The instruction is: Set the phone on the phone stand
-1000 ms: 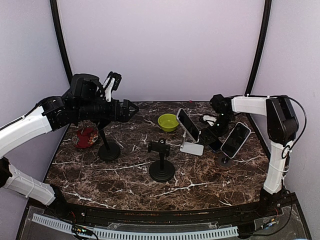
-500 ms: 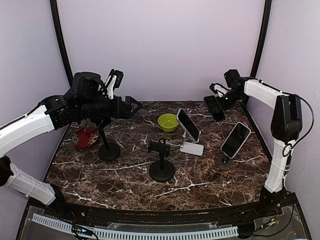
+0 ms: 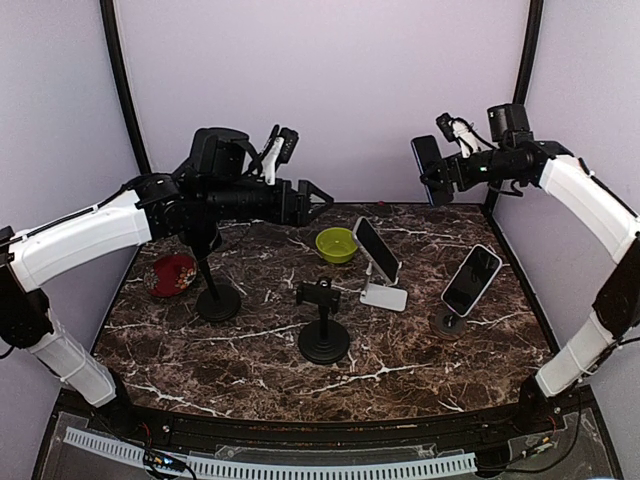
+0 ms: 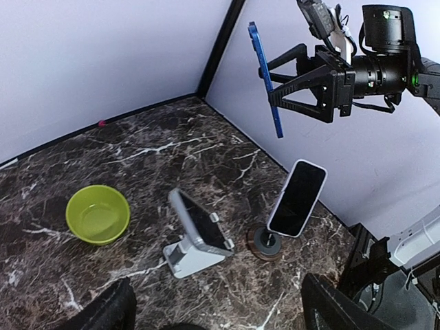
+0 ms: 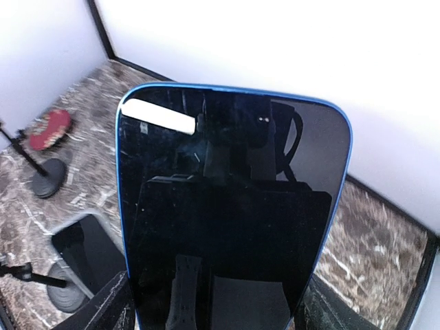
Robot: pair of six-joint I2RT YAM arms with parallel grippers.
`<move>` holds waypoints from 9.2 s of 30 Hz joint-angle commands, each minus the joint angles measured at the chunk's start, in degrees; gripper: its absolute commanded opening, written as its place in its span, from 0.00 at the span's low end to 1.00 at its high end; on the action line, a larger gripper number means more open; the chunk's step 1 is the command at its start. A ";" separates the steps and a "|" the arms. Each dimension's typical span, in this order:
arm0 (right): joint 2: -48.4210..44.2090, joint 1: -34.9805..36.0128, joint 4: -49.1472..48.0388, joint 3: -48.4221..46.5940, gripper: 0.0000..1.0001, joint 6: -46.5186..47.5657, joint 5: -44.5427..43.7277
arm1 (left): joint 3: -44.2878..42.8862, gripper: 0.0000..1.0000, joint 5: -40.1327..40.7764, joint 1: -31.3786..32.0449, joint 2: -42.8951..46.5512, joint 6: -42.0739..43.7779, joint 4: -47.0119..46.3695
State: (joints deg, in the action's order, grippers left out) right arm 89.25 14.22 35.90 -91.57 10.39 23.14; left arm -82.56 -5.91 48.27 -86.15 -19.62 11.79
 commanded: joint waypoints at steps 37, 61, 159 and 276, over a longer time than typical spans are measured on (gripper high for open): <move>-11.11 23.22 -9.62 10.19 0.48 8.48 -12.39 | -12.43 0.28 -3.17 5.77 -18.79 -12.34 -26.19; -12.26 22.30 -3.63 7.13 0.98 10.94 -2.49 | -14.09 0.00 -8.51 4.15 -18.27 -8.75 -25.13; 0.38 33.98 -0.47 2.84 0.13 5.41 28.50 | 8.18 0.00 -28.56 0.86 15.53 11.61 -7.38; 9.28 33.64 20.01 6.96 0.00 25.90 27.32 | -7.37 0.00 -43.50 1.60 -12.36 45.12 13.73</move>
State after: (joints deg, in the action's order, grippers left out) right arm 96.64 46.02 48.86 -83.90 34.68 46.13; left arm -89.19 -52.95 51.64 -97.19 21.96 26.76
